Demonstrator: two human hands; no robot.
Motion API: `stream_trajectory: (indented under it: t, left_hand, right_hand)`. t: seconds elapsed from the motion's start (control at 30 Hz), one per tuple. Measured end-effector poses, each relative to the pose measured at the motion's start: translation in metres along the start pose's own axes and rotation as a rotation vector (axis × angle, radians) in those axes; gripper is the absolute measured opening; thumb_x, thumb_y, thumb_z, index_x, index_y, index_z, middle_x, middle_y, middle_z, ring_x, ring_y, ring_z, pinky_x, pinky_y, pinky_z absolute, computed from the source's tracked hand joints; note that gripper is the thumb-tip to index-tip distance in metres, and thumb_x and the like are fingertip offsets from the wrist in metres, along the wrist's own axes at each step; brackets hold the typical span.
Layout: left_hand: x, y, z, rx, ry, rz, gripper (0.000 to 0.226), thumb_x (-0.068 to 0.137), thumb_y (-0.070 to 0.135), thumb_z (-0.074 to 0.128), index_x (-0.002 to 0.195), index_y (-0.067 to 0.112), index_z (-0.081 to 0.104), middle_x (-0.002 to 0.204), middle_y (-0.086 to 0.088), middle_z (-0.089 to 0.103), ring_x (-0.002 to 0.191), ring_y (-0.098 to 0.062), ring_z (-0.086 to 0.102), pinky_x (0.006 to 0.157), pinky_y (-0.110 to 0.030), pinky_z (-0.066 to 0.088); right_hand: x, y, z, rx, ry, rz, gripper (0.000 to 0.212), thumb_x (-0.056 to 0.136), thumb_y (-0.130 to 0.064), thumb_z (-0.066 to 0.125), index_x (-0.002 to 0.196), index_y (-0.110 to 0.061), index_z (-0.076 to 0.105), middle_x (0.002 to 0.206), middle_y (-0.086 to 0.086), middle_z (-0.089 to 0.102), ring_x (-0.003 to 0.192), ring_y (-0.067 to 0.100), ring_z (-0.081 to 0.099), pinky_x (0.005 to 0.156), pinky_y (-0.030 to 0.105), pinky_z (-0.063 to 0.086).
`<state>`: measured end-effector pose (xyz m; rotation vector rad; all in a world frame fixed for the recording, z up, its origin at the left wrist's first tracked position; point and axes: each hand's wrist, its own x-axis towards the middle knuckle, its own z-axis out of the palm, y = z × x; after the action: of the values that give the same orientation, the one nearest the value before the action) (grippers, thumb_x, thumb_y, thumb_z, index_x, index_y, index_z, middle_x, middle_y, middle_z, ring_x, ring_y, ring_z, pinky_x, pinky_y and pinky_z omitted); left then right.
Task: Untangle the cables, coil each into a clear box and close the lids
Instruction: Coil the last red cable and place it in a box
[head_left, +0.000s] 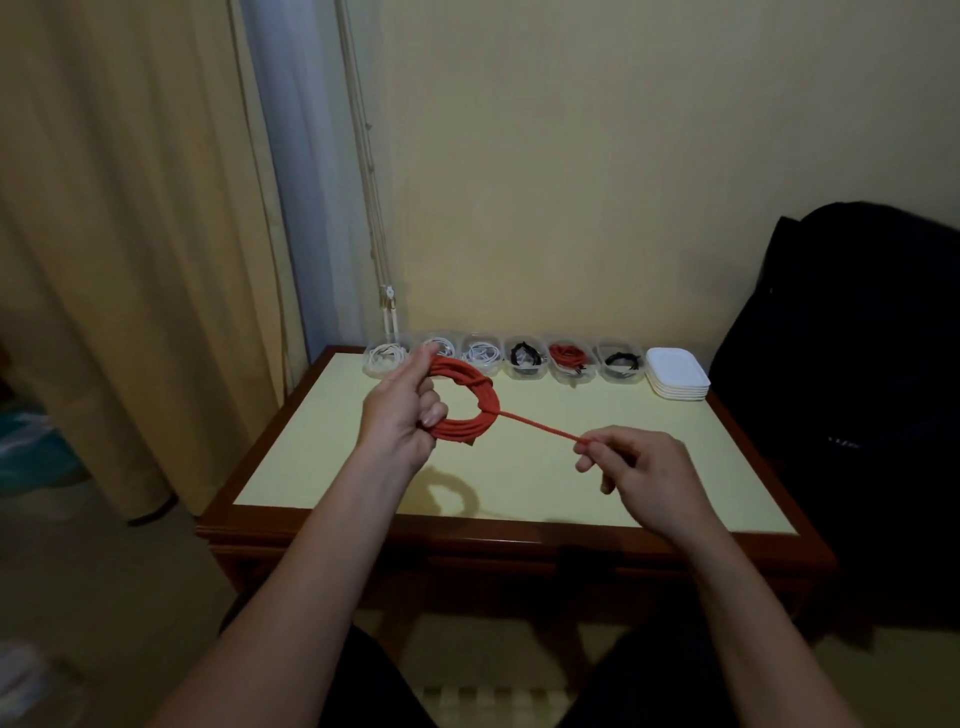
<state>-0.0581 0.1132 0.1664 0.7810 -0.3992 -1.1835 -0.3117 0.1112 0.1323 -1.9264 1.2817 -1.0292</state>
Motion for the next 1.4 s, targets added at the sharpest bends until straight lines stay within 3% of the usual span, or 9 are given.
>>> stream_trajectory:
  t: [0.17, 0.37, 0.57, 0.73, 0.87, 0.97, 1.2, 1.33, 1.4]
  left_hand:
    - [-0.002, -0.001, 0.015, -0.146, -0.006, -0.054, 0.014, 0.101, 0.02, 0.056, 0.098, 0.01, 0.064, 0.045, 0.007, 0.023, 0.031, -0.005, 0.018, 0.031, -0.017, 0.019]
    - [-0.009, -0.006, 0.023, -0.383, 0.003, -0.167, 0.019, 0.102, 0.026, 0.053, 0.095, 0.011, 0.063, 0.041, 0.005, 0.032, 0.027, -0.006, 0.022, 0.029, -0.015, 0.022]
    - [-0.011, -0.017, 0.024, -0.421, 0.021, -0.215, 0.021, 0.101, 0.027, 0.054, 0.094, 0.011, 0.066, 0.042, 0.005, 0.024, 0.028, -0.006, 0.022, 0.03, -0.016, 0.022]
    - [-0.016, -0.022, 0.027, -0.409, 0.018, -0.207, 0.022, 0.102, 0.028, 0.054, 0.097, 0.011, 0.066, 0.043, 0.005, 0.024, 0.029, -0.006, 0.022, 0.031, -0.016, 0.024]
    - [-0.017, -0.024, 0.03, -0.388, 0.013, -0.18, 0.022, 0.103, 0.029, 0.051, 0.098, 0.012, 0.065, 0.044, 0.005, 0.024, 0.028, -0.006, 0.023, 0.032, -0.015, 0.024]
    - [-0.018, -0.023, 0.034, -0.331, 0.031, -0.14, 0.023, 0.103, 0.029, 0.051, 0.098, 0.012, 0.065, 0.045, 0.007, 0.023, 0.03, -0.005, 0.023, 0.032, -0.015, 0.025]
    - [-0.019, -0.028, 0.039, 0.074, 0.146, 0.066, 0.027, 0.099, 0.042, 0.056, 0.099, 0.021, 0.075, 0.085, -0.001, 0.055, 0.077, -0.014, 0.048, 0.072, -0.027, 0.042]
    - [-0.023, -0.031, 0.038, 0.112, 0.164, 0.179, 0.028, 0.1, 0.041, 0.057, 0.105, 0.02, 0.076, 0.086, -0.006, 0.052, 0.07, -0.015, 0.046, 0.066, -0.031, 0.046]
    - [-0.025, -0.03, 0.04, 0.121, 0.192, 0.226, 0.028, 0.1, 0.04, 0.057, 0.108, 0.021, 0.075, 0.092, -0.004, 0.059, 0.082, -0.017, 0.057, 0.077, -0.037, 0.053]
  right_hand:
    - [-0.004, 0.002, 0.002, -0.065, 0.089, -0.091, 0.026, 0.099, -0.007, 0.06, 0.103, -0.03, 0.073, 0.076, -0.016, 0.073, 0.057, 0.008, 0.057, 0.061, 0.032, 0.05]
    - [-0.014, 0.007, 0.049, -0.318, 0.194, -0.362, 0.019, 0.092, -0.006, 0.066, 0.098, -0.024, 0.069, 0.093, -0.013, 0.068, 0.089, 0.01, 0.064, 0.08, 0.042, 0.052]
    - [-0.01, -0.005, 0.079, -0.252, 0.209, -0.323, 0.007, 0.09, -0.006, 0.07, 0.091, -0.012, 0.073, 0.084, -0.003, 0.06, 0.076, 0.01, 0.056, 0.07, 0.029, 0.047]
    - [-0.003, -0.031, 0.087, 0.377, 0.235, 0.127, 0.006, 0.09, -0.004, 0.07, 0.091, -0.008, 0.075, 0.075, 0.002, 0.076, 0.075, 0.01, 0.075, 0.076, 0.022, 0.057]
    - [0.004, -0.05, 0.086, 1.084, 0.317, 0.368, 0.009, 0.09, 0.01, 0.065, 0.099, 0.009, 0.068, 0.102, 0.027, 0.073, 0.093, 0.029, 0.076, 0.08, 0.03, 0.062]
    - [0.003, -0.057, 0.084, 1.379, 0.268, 0.408, 0.021, 0.093, 0.013, 0.058, 0.113, 0.017, 0.062, 0.115, 0.027, 0.069, 0.106, 0.029, 0.072, 0.079, 0.027, 0.061]
    - [0.001, -0.061, 0.082, 1.522, 0.068, 0.387, 0.018, 0.098, 0.001, 0.055, 0.111, 0.0, 0.066, 0.116, 0.019, 0.07, 0.111, 0.026, 0.069, 0.085, 0.034, 0.059]
    - [-0.004, -0.068, 0.075, 1.45, -0.068, 0.412, 0.026, 0.099, -0.011, 0.046, 0.11, -0.012, 0.069, 0.108, 0.007, 0.07, 0.104, 0.025, 0.062, 0.081, 0.036, 0.048]
    - [-0.006, -0.072, 0.075, 1.459, -0.088, 0.406, 0.029, 0.097, -0.012, 0.045, 0.109, -0.011, 0.07, 0.107, 0.007, 0.069, 0.099, 0.024, 0.059, 0.079, 0.036, 0.046]
